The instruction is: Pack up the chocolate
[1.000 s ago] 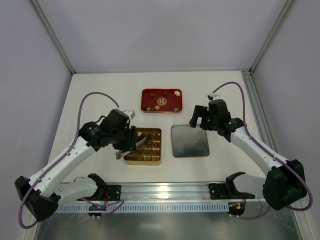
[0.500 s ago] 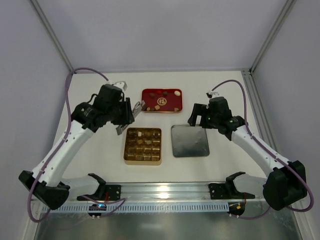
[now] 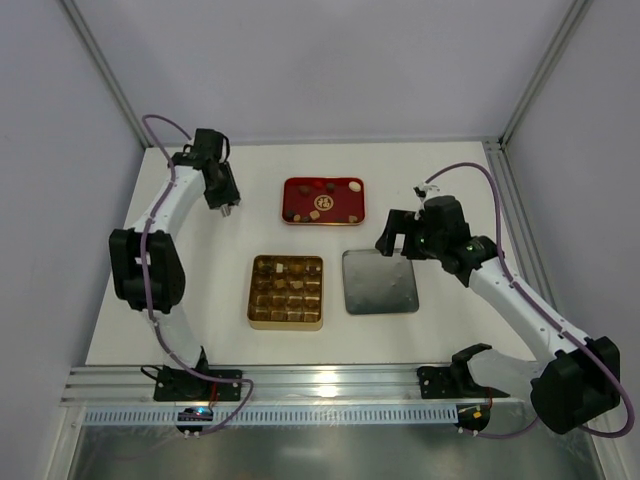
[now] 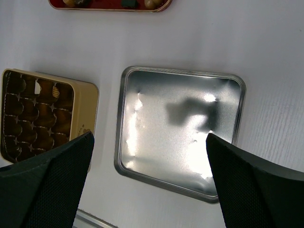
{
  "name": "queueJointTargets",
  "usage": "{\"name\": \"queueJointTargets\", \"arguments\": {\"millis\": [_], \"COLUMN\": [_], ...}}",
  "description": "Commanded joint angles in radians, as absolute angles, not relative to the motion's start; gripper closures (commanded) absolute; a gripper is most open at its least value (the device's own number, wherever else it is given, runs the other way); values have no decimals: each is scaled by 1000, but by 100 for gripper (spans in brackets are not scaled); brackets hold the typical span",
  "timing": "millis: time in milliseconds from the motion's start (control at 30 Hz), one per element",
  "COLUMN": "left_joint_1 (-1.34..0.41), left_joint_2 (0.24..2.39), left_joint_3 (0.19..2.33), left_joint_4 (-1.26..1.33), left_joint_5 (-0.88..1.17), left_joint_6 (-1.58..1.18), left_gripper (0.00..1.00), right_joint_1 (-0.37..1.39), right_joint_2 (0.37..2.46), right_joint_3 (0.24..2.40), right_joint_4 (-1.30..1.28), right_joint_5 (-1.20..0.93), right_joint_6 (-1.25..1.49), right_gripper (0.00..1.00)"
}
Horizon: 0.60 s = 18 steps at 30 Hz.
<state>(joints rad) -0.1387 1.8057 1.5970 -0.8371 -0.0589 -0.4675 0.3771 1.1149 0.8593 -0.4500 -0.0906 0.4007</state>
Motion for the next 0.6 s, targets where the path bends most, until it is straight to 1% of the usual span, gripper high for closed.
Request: {"name": "queueJointTargets", "arguments": {"millis": [0,233,367,567], "left_joint_1": [-100,-68,-49,-44], "left_joint_2": [1851,2026,2094,2152], "left_joint_3": [1677,1710,1713,1701], "left_joint_4": [-767,-762,-758,-758], "left_joint_5": [-75,-135,-121,-133], "left_joint_6": [-427,-379,-377,-361], "left_gripper": [63,57,55,49], "right_joint_1": [373,373,373,368], "right_joint_2": [1085,1071,1083,1091], "right_joint_3": [859,838,813,784], "right_joint_4": [-454,-439,-428,-408], "right_joint_5": [-113,-114,-110,-106], "right_joint_6": [388,390,388,388], "right_gripper": [0,0,0,0]}}
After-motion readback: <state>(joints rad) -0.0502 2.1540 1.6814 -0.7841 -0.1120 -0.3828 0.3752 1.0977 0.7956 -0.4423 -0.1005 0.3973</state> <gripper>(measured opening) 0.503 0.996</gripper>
